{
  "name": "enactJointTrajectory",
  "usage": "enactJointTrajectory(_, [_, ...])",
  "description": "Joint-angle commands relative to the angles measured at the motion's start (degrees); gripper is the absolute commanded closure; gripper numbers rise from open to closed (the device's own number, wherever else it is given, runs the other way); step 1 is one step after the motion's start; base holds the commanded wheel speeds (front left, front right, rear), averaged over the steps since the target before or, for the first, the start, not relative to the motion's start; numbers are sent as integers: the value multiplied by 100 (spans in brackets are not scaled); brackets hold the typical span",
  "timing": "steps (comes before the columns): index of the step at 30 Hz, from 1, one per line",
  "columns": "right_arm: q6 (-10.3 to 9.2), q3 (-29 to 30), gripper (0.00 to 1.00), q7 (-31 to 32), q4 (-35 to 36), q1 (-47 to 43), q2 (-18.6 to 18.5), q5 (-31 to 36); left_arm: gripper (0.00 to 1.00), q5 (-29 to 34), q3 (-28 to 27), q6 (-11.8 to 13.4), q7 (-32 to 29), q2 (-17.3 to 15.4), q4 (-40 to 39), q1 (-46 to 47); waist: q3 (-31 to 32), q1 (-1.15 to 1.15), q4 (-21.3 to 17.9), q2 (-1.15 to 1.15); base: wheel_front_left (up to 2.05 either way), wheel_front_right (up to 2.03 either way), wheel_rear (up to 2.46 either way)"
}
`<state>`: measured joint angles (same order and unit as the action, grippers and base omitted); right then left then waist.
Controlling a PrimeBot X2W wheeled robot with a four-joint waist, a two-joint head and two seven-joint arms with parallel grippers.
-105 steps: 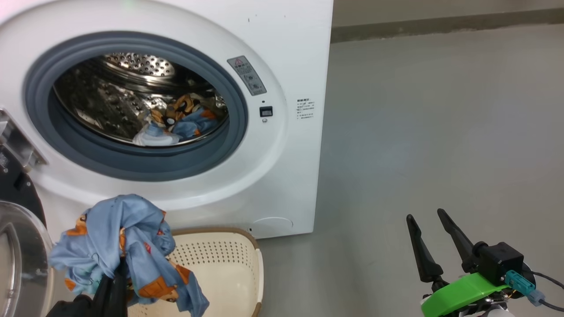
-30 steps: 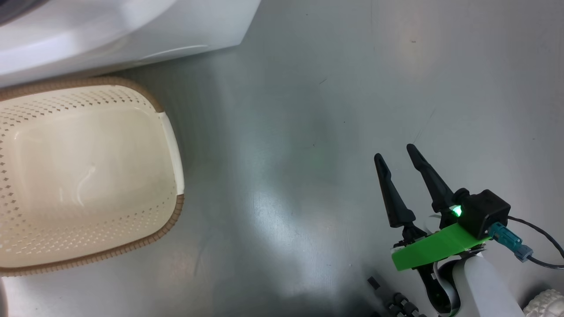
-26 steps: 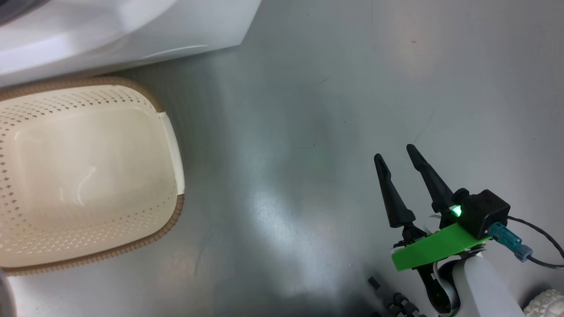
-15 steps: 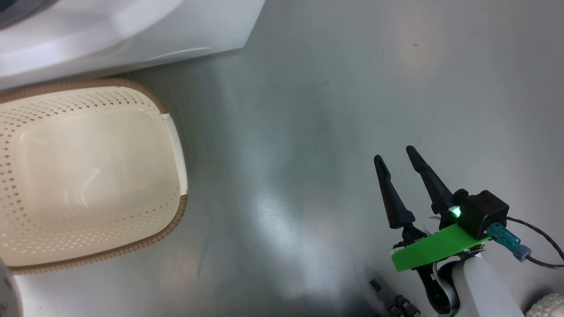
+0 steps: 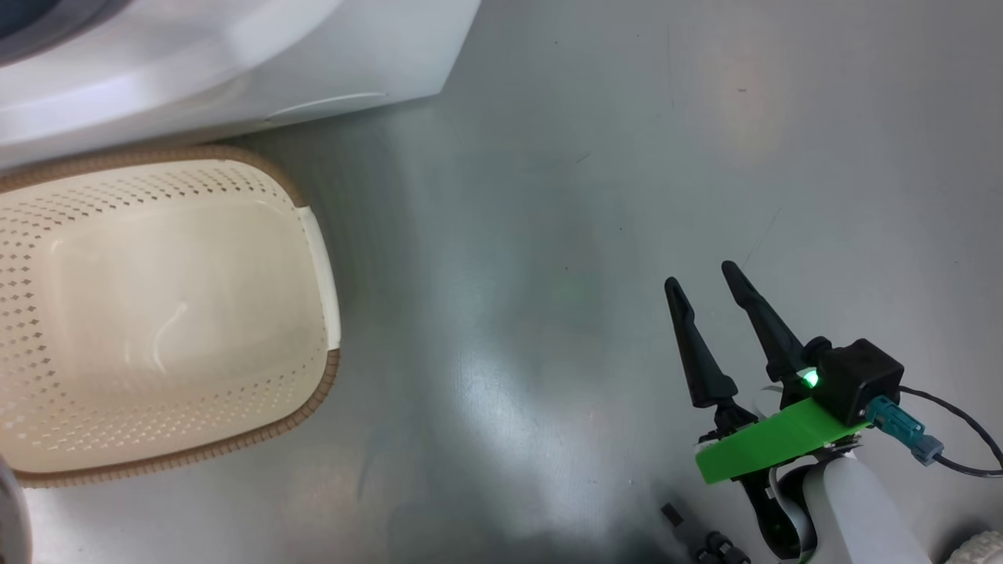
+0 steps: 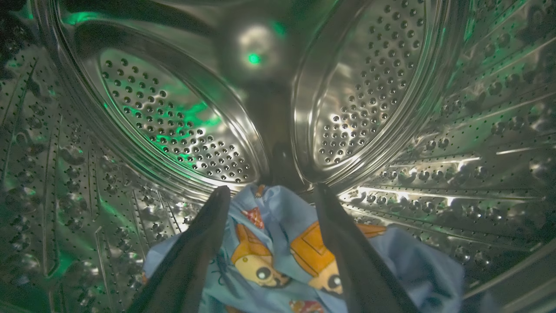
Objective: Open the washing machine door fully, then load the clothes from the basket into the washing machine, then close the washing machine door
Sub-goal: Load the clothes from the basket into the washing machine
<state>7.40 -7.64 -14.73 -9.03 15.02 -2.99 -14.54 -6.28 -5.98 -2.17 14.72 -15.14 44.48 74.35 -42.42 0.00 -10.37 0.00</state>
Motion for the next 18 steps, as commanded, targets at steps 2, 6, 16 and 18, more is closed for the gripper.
enactJointTrajectory(2, [9,-126,0,-27,60,-111,9,-64,0,24,-87,45,28,-224,-291,-131,27,0,16,0,0,0,0])
enactJointTrajectory(6, [9,-95,0,-27,47,-89,9,-65,0,2,-117,-17,28,-133,-427,-398,151,0,62,0,0,0,0])
enactJointTrajectory(16, [9,7,0,-27,-16,-15,-13,-47,0,-136,-201,-163,28,134,-349,-1027,652,0,243,0,0,0,0])
enactJointTrajectory(18, [9,36,0,-27,-16,3,-16,-37,0,-144,-206,-186,28,170,-334,-1152,763,0,286,0,0,0,0])
